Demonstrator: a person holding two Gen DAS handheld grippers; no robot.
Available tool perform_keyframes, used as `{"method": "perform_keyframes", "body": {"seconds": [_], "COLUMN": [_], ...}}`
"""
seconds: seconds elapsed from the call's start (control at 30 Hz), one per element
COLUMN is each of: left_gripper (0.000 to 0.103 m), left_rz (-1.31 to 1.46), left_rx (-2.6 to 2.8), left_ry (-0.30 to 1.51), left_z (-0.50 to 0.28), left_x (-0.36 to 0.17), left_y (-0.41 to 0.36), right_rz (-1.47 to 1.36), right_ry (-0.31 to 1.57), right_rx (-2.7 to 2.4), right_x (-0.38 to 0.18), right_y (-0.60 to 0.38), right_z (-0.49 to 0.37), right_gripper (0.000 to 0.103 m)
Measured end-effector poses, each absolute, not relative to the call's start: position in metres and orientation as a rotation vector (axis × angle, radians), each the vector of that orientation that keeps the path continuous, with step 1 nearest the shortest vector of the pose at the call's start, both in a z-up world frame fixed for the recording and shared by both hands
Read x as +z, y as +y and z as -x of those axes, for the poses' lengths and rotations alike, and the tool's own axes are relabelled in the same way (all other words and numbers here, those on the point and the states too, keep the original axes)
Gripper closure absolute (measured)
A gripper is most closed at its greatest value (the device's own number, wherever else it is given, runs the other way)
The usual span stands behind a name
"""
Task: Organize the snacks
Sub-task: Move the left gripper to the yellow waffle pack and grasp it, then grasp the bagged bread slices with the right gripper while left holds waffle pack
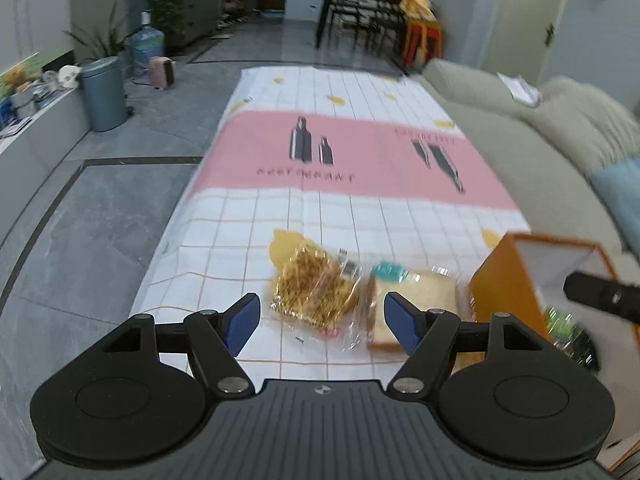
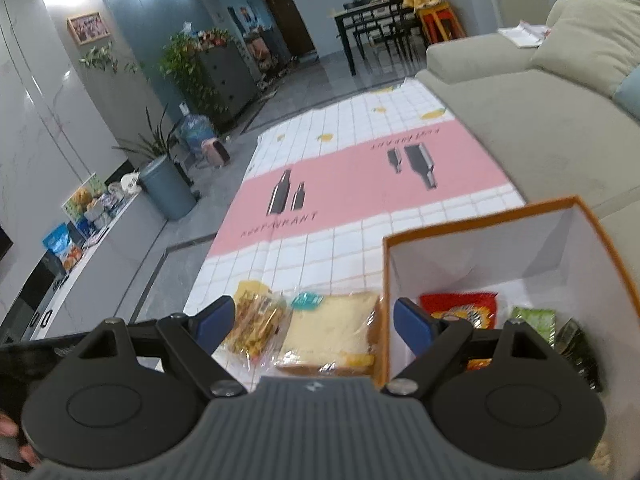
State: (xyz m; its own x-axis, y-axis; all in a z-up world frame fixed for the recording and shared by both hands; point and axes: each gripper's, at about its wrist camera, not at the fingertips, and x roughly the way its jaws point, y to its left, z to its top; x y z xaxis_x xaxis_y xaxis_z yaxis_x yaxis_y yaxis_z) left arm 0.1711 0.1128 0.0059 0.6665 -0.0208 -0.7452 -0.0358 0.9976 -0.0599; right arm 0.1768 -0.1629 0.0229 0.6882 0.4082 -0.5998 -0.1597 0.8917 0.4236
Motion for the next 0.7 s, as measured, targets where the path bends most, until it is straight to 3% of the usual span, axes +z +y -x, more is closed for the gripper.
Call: {"method": "perform_keyframes", "body": {"seconds": [0.3, 0.57, 0.6, 0.63, 0.7], "left_gripper": [0.020, 0.020, 0.018, 0.009, 0.006], "left_rz": [-0.146, -0.219, -0.218, -0.225, -0.244], "left_rx": [-0.162, -0.174, -0.160, -0.142, -0.121], "left_ry": [0.794, 0.948, 0.965, 0.965, 0.944], "left_z": [-0.208, -0.256, -0.261, -0.264, -0.264], "left_x": [-0.035, -0.088, -0.094, -0.099, -0.104], "left_y": [0.099, 0.101, 0.103, 0.105, 0.108], "right_rz": [-0.300, -0.341, -0.344, -0.340, -0.321], "right_ry": [0.780, 0.733, 0.742, 0.758, 0.816], "right_rx": [0.432, 0.463, 0.469, 0.480, 0.498], "right_x": [-0.008, -0.024, -0.026, -0.028, -0.034], "right_y": [-0.135, -0.137, -0.137, -0.137, -0.132], "right_z": [-0.194, -0.201, -0.203, -0.204, -0.210], "right_gripper": [0.019, 0.018, 0.018, 0.018, 0.018]}}
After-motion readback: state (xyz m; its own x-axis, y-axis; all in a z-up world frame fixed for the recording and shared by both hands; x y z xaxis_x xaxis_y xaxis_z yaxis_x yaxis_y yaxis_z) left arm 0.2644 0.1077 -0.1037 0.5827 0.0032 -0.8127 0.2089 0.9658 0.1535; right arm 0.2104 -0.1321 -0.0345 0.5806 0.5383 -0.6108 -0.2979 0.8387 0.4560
